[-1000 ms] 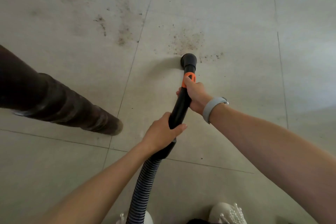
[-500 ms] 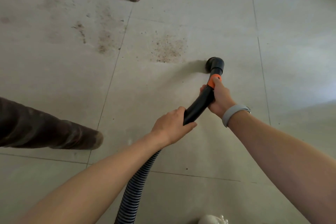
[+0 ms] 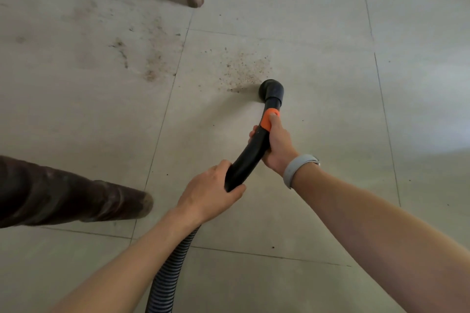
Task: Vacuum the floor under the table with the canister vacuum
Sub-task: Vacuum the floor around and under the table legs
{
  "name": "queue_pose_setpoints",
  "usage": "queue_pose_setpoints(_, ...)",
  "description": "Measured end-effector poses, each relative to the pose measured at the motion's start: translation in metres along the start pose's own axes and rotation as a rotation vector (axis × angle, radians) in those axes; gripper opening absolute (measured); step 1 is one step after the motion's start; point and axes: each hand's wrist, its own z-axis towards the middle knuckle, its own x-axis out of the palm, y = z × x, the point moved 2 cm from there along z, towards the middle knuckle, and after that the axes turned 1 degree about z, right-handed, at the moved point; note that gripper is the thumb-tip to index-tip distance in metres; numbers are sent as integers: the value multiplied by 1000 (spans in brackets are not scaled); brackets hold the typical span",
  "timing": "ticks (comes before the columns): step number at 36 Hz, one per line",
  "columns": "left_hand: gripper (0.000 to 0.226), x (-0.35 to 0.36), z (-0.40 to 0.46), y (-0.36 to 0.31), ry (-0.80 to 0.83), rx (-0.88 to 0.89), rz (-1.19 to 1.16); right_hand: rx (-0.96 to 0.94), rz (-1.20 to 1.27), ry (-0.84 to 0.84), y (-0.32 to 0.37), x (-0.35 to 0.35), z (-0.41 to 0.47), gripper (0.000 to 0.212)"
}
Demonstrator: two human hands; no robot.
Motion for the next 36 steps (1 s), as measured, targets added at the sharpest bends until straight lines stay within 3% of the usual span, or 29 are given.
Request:
queue_pose_setpoints(11, 25, -18, -28, 35, -171, -173, 1, 88, -136, 158, -36, 65, -9, 33)
queue_pose_setpoints(20, 19, -32, -38, 65, -211, -264, -100, 149, -295, 270, -58, 97, -24, 26)
queue_pose_setpoints(29, 19, -37, -13, 57, -275, -279, -131, 87, -366, 223, -35, 118, -13, 26)
queue_pose_setpoints(36, 20, -38, -3, 50, -134, -217, -203, 23, -345, 119, -26, 100, -9, 24)
